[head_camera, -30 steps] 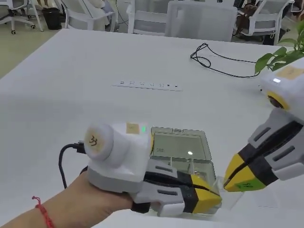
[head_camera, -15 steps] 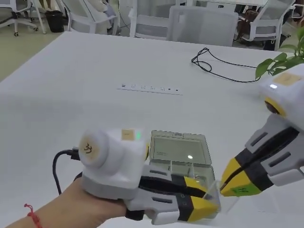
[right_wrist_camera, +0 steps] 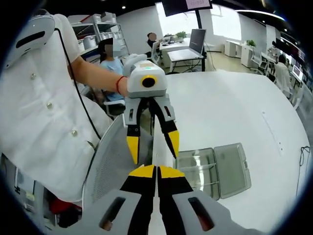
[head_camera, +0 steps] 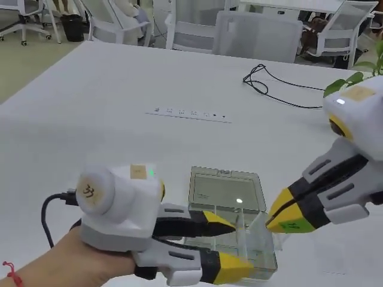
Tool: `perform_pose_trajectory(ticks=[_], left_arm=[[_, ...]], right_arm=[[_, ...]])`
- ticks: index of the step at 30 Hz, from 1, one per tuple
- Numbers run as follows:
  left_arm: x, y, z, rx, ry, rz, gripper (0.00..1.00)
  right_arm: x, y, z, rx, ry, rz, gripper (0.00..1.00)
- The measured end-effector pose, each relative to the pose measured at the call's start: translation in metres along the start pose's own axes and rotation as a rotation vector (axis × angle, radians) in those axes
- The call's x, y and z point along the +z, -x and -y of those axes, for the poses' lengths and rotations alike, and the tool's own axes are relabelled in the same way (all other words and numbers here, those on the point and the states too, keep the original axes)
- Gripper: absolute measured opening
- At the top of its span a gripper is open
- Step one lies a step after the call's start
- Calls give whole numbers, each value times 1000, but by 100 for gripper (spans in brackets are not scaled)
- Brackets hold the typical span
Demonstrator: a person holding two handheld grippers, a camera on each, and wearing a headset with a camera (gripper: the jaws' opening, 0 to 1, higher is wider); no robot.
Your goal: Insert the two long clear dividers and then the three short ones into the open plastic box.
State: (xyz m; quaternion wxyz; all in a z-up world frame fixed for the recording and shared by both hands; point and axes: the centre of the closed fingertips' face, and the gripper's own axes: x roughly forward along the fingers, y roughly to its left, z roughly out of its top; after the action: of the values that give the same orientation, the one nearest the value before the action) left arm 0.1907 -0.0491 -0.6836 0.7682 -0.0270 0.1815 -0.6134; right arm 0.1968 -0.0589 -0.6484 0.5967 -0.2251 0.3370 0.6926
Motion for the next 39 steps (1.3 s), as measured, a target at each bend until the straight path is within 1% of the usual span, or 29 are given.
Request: perform_pose_trajectory(ticks=[2, 3, 8, 10, 14, 16, 20, 24, 25, 27, 31, 36, 37, 39], left_arm=[[-5, 4, -7, 27, -8, -17, 44], [-7, 6, -9, 39, -10, -21, 48], [-13, 17, -23, 94, -13, -32, 59], [-14, 21, -27, 108, -12, -34, 65], [-18, 26, -34, 131, -18, -47, 72], [-22, 29, -39, 148, -28, -64, 75], [-26, 34, -45, 171, -29, -65, 83], [-30, 36, -48, 185, -28, -69, 90], [-32, 37, -49, 193, -39, -74, 92], [-34, 38, -50, 193, -33, -80, 95], [-35, 40, -52, 203, -24, -68, 100], [-36, 41, -51, 203, -27, -59, 100], [-36, 41, -51, 202, -23, -59, 100], [-36, 41, -51, 204, -28, -54, 100]], right_arm=[[3, -4, 6, -19, 3, 5, 3], [4, -5, 9, -31, 6, 4, 3], [8, -16, 27, -68, 3, 14, 3], [9, -21, 33, -80, 3, 13, 3], [9, -30, 47, -105, 0, 12, 3], [9, -36, 55, -122, -5, 17, 3], [8, -49, 69, -144, -13, 25, 3], [4, -62, 77, -154, -2, 15, 3], [3, -66, 78, -154, -5, 16, 3], [2, -72, 80, -157, -3, 15, 3], [-5, -82, 86, -163, 2, 7, 3], [-10, -90, 89, -166, 8, 3, 3], [-10, -92, 90, -167, -3, 10, 3], [-12, -94, 91, -169, -1, 4, 3]])
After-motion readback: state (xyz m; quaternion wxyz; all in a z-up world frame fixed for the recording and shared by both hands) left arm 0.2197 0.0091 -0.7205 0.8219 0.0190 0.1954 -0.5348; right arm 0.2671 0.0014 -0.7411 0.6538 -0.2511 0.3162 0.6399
